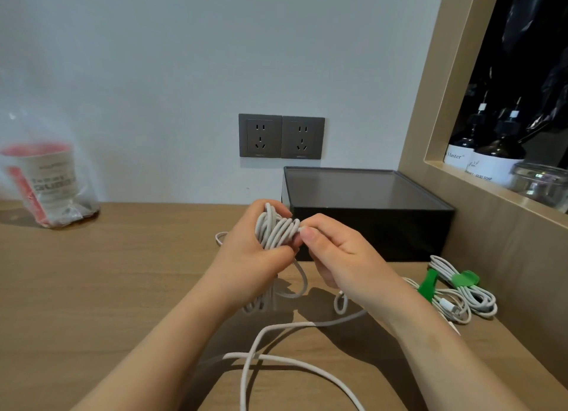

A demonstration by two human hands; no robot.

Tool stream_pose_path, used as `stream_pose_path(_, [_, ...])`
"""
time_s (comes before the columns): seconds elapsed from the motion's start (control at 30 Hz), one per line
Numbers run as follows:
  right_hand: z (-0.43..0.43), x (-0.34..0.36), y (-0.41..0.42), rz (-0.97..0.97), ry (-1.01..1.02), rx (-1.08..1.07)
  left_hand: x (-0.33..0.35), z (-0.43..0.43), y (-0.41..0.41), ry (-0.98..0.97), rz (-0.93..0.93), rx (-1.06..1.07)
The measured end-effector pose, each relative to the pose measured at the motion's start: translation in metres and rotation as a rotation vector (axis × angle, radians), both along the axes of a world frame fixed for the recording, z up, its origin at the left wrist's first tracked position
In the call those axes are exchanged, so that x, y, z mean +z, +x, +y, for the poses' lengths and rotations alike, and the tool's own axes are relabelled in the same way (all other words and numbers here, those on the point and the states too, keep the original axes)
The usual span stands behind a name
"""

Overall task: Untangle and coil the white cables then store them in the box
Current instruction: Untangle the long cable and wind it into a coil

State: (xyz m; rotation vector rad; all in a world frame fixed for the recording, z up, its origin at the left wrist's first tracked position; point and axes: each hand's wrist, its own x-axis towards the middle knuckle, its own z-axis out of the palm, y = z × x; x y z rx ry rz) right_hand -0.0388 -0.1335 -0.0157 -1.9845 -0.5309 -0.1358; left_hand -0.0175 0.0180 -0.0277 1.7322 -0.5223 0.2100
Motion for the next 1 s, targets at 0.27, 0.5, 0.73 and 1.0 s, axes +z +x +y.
stream_pose_path(0.27, [-0.003, 0.001, 0.002, -0.028, 0.101, -0.17, 0.006, 0.001, 0.002, -0.13, 0.141, -0.026])
stream_pose_path(0.5, [-0.007, 0.002, 0.005, 0.153, 0.237, -0.171, 0.009, 0.012, 0.011, -0.405, 0.307, 0.021])
stream_pose_path(0.73, [0.008, -0.001, -0.004, 0.201, 0.237, 0.097, 0.011, 0.01, 0.01, -0.587, 0.343, 0.069])
stream_pose_path(1.0, [0.022, -0.009, -0.005, 0.02, 0.043, -0.029, 0.005, 0.001, 0.008, -0.677, 0.358, 0.155])
